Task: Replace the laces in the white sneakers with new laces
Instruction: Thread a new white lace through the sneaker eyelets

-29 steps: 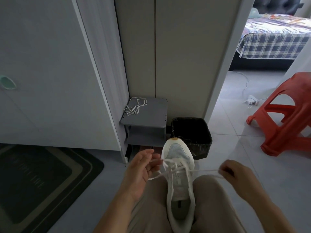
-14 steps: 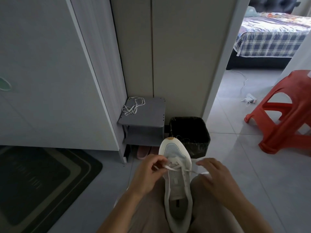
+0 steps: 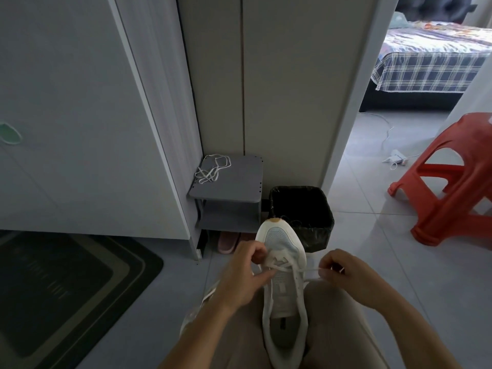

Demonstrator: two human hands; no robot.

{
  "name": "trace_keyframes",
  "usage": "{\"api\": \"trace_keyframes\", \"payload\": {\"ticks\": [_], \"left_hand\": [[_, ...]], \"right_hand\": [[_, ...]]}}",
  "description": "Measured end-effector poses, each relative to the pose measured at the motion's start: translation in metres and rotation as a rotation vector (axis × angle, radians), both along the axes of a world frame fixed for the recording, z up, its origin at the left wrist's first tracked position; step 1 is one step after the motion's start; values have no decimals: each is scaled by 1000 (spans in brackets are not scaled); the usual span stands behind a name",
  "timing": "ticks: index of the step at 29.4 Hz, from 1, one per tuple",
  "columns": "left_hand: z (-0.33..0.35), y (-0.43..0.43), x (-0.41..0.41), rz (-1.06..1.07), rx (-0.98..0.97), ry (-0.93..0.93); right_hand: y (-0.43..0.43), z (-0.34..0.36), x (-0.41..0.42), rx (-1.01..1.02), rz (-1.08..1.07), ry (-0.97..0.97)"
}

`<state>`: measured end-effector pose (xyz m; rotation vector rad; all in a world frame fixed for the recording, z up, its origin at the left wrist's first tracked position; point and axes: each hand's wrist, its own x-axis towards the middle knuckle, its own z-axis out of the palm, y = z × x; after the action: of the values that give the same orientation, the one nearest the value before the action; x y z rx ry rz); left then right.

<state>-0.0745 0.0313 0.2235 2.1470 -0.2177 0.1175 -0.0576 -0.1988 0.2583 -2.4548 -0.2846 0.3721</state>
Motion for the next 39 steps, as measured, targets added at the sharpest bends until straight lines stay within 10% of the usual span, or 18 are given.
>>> {"api": "trace_keyframes", "payload": {"ticks": [11, 25, 32, 39], "left_hand": [[1, 19, -2, -105, -145, 391], [-14, 22, -25, 41, 23, -20], [-3, 17, -17, -4, -19, 208], [-1, 22, -20, 54, 95, 53]], "right_hand": [[30, -10, -5, 47, 75, -112], [17, -5, -5, 178, -82, 143], [19, -2, -6, 180, -66, 91], [8, 4, -4, 112, -42, 152]]}}
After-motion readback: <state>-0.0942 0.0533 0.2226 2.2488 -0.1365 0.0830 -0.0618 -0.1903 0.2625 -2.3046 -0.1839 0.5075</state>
